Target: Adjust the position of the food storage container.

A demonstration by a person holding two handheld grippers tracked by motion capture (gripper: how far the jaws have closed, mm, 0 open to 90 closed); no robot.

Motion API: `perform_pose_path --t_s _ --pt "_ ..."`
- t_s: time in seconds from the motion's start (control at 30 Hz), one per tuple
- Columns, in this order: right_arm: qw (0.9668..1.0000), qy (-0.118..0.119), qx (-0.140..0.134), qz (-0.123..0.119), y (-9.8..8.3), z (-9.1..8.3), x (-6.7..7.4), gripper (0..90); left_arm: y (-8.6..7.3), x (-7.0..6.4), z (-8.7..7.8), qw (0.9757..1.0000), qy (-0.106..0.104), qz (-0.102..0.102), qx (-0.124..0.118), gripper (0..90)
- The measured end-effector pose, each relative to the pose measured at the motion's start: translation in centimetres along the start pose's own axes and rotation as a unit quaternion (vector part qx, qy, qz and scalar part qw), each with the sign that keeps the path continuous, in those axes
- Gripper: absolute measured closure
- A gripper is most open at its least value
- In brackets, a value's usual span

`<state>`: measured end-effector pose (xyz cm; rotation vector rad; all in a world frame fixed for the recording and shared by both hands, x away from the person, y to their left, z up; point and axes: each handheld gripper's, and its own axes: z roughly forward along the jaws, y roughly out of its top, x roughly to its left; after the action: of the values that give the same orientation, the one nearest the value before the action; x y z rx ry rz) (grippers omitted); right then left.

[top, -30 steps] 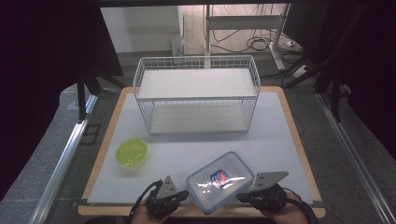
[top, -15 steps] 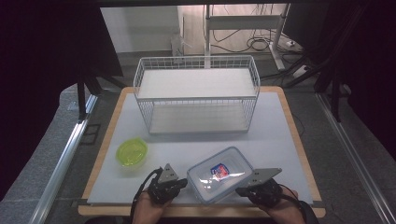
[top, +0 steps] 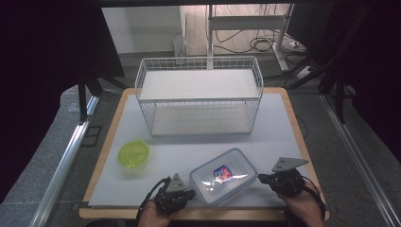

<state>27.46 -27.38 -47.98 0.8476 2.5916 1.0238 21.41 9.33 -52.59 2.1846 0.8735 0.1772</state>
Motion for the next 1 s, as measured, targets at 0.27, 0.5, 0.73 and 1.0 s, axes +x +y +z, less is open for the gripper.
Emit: perform_pose_path --t_s 0.27,0.5,0.73,1.0 --pt "1.0000 0.003 0.007 -0.001 0.5 1.3 -0.8 90.0 0.6 0.9 0.3 0.9997 0.019 -0.013 -0.001 88.7" --pt "0.9998 0.020 0.004 0.000 0.7 1.7 -0.8 90.0 1.0 2.4 0.4 0.9988 0.039 -0.029 -0.004 89.1" --pt "0.9993 0.025 0.026 -0.014 1.6 2.7 0.1 90.0 1.7 3.6 0.6 0.9983 0.036 -0.043 -0.016 87.6" --pt "0.9995 -0.010 0.000 0.031 1.5 2.2 -3.3 89.0 0.9 1.8 0.7 0.9991 0.005 -0.042 -0.004 87.6"
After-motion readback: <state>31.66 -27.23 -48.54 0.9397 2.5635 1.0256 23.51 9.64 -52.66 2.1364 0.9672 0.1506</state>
